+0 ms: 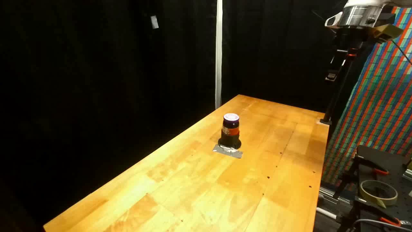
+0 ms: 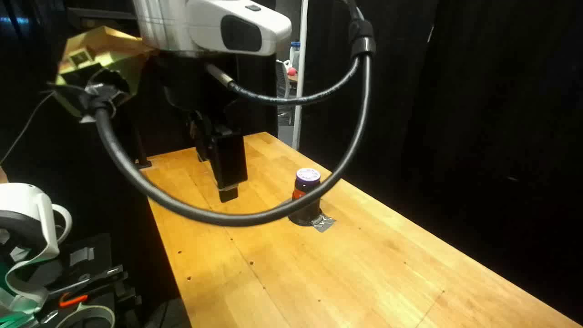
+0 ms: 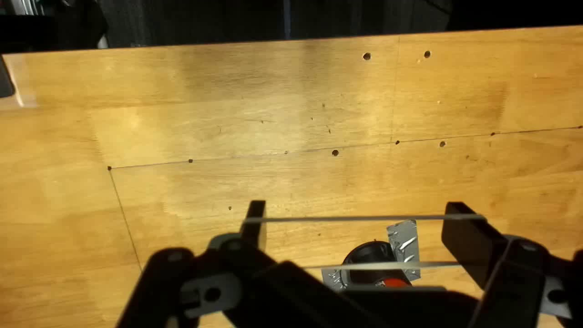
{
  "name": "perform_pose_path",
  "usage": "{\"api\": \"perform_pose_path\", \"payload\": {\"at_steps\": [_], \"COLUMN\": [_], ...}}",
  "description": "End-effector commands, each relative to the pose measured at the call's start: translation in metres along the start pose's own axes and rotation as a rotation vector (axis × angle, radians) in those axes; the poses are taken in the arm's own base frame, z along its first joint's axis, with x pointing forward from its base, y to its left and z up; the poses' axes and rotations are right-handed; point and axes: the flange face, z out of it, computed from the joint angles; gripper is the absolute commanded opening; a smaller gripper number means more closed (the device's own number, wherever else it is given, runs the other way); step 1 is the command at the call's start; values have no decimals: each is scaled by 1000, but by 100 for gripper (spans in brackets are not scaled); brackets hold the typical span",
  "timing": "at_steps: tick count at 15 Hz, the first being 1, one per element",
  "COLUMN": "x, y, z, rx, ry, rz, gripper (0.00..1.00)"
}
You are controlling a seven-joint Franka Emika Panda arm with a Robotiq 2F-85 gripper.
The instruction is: Put a rubber band around the base of the cup
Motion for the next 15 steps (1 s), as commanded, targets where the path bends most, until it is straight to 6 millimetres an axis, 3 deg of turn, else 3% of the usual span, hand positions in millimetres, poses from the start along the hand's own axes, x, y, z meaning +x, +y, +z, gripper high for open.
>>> {"api": "perform_pose_path", "payload": {"at_steps": [1, 3, 6, 9, 15], "x": [1, 2, 64, 100, 198], "y": [0, 0, -37, -64, -113], "z": [-1, -4, -3, 4, 42], "rx": [0, -1, -21, -50, -74], "ry": [1, 7, -80, -171, -187], "rz": [0, 0, -42, -87, -107], "gripper": [100, 100, 100, 100, 100]}}
